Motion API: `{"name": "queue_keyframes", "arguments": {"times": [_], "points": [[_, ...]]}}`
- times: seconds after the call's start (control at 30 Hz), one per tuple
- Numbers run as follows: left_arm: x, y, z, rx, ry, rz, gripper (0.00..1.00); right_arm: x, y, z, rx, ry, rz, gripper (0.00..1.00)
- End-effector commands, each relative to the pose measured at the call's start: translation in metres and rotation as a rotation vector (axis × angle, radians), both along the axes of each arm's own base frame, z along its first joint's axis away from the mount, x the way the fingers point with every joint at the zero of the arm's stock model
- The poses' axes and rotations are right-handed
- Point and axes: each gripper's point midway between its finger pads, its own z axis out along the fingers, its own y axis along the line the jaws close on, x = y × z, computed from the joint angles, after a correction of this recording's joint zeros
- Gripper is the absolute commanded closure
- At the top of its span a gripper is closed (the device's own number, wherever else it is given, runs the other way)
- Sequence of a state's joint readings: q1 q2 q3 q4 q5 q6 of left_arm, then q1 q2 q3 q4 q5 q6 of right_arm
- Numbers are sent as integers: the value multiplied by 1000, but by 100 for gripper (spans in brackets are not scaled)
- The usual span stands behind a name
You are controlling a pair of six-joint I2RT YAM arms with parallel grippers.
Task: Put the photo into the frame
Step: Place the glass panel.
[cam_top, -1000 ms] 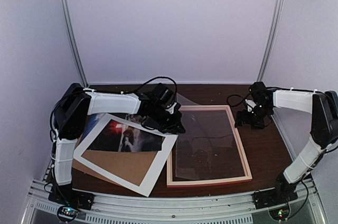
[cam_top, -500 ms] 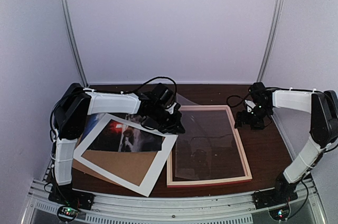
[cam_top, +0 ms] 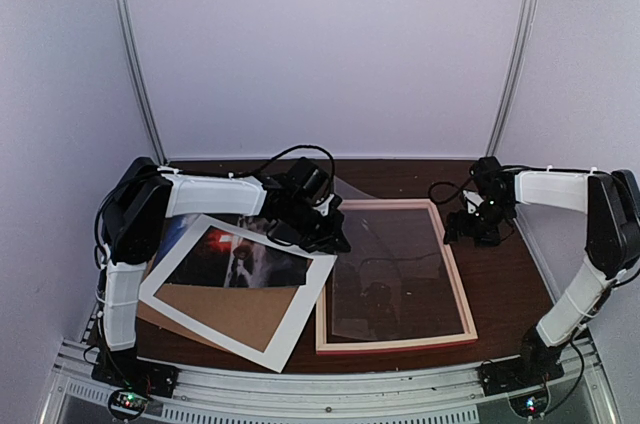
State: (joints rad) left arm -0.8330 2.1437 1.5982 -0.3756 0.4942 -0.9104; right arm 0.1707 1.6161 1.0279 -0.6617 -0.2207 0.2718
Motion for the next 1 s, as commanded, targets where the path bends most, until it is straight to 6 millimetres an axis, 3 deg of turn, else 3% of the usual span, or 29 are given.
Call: {"name": "queue_keyframes", "arguments": {"times": [0.0,0.97], "points": [[-5,-1,1,-8,14,-31,100,6,1,2,-6,-12,5,10],[-7,3,4,-9,15,-16,100,5,1,1,-7,-7,6,10]]}}
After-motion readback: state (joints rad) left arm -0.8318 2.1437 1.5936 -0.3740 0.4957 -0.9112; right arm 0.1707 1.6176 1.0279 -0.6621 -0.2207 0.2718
